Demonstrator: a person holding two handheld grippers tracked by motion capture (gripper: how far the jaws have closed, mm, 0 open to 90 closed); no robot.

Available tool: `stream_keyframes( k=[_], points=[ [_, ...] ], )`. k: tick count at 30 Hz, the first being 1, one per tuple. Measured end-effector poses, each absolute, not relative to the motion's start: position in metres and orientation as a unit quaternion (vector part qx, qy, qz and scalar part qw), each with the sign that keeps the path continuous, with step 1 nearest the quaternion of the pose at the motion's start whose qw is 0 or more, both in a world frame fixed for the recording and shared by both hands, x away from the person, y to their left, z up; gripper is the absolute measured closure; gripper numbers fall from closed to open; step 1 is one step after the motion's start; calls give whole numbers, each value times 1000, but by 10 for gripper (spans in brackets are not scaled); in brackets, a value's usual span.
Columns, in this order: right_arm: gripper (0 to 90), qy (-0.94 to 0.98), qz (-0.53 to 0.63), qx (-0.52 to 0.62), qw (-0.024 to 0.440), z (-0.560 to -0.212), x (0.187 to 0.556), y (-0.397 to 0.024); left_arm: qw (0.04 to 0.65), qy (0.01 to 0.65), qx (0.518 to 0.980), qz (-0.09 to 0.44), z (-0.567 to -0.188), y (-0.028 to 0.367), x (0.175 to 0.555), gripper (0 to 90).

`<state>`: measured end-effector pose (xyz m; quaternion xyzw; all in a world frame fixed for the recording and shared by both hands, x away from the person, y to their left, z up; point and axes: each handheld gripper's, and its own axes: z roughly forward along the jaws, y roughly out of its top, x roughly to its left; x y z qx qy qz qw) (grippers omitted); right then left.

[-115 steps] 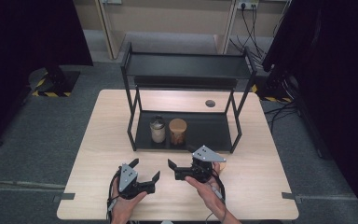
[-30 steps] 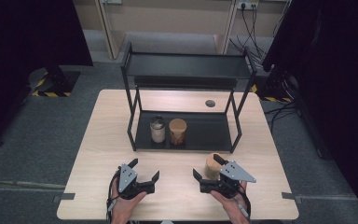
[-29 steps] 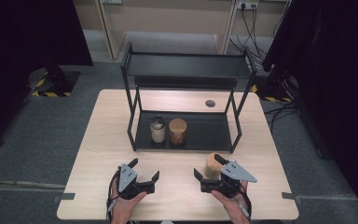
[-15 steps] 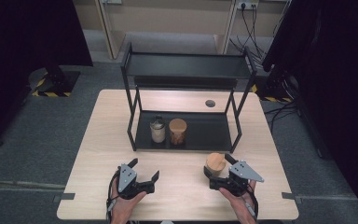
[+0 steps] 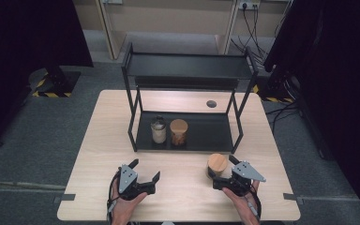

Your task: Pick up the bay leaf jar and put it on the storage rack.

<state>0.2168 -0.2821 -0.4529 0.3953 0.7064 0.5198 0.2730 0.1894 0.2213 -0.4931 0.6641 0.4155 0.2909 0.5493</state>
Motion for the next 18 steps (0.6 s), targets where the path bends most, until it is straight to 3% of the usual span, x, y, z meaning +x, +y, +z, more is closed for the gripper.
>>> stream_keyframes(
  k=[18],
  points=[
    [49, 719, 505, 403, 257, -466, 229, -282, 549, 415, 665, 290, -493, 221, 190, 42]
  ],
)
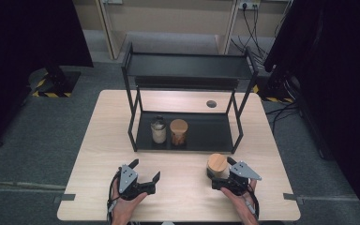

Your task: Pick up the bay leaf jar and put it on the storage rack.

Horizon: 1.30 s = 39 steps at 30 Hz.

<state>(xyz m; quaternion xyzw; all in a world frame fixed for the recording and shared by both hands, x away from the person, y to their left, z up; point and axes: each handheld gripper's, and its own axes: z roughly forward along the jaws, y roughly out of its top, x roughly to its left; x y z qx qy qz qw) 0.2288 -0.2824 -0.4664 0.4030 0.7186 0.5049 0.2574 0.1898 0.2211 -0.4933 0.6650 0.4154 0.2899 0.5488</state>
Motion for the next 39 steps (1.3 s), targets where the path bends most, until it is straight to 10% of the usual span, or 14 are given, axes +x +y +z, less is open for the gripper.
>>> stream_keyframes(
  k=[19, 39],
  points=[
    [246, 729, 495, 400, 254, -470, 236, -279, 548, 415, 666, 289, -493, 221, 190, 42],
    [254, 726, 503, 384, 268, -459, 232, -278, 548, 415, 666, 288, -494, 221, 191, 42]
  ],
)
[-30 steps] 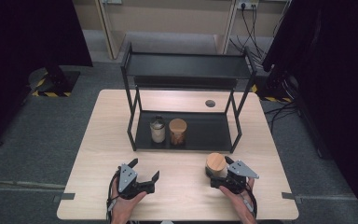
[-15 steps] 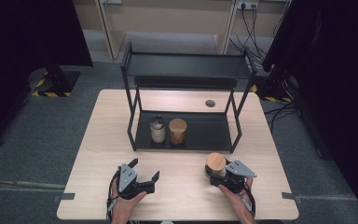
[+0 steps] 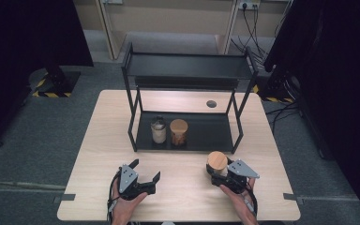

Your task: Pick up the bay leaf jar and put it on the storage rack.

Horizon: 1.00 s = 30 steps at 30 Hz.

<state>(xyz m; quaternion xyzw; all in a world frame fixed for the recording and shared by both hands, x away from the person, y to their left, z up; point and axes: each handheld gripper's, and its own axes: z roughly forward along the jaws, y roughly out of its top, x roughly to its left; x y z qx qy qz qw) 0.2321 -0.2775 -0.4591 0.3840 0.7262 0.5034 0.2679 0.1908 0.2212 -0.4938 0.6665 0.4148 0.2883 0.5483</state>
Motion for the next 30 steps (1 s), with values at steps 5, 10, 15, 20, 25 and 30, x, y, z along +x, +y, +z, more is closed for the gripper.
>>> stream_keyframes(
  k=[5, 10, 15, 20, 25, 30],
  points=[
    [254, 726, 507, 382, 263, -456, 233, -277, 548, 414, 667, 289, -494, 221, 191, 42],
    [254, 726, 510, 380, 261, -453, 234, -278, 547, 415, 667, 288, -494, 221, 191, 42],
    [254, 727, 512, 376, 260, -449, 237, -277, 548, 415, 667, 289, -494, 221, 191, 42],
    [254, 730, 511, 372, 259, -445, 240, -275, 547, 415, 667, 289, -494, 221, 191, 42],
    [254, 734, 510, 368, 256, -441, 243, -273, 547, 415, 667, 289, -494, 221, 191, 42],
    [254, 738, 508, 365, 252, -436, 247, -271, 547, 415, 668, 289, -494, 221, 191, 42]
  ],
)
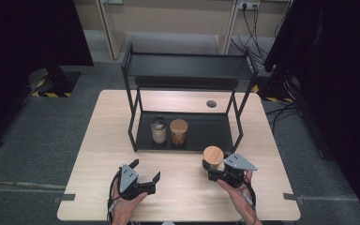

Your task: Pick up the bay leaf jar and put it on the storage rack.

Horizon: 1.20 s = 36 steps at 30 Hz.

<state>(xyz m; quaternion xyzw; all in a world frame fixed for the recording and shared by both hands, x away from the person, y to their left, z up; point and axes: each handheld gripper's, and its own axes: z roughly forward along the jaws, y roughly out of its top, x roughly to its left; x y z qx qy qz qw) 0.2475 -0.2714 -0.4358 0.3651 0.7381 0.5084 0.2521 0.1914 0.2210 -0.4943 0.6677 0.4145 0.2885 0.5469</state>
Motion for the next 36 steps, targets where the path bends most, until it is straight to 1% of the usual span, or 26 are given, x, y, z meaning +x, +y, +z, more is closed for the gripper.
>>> stream_keyframes(
  k=[22, 36],
  points=[
    [255, 737, 507, 366, 257, -418, 281, -253, 546, 416, 668, 288, -495, 221, 192, 42],
    [255, 736, 489, 384, 268, -417, 310, -234, 546, 418, 667, 288, -495, 221, 192, 42]
  ],
)
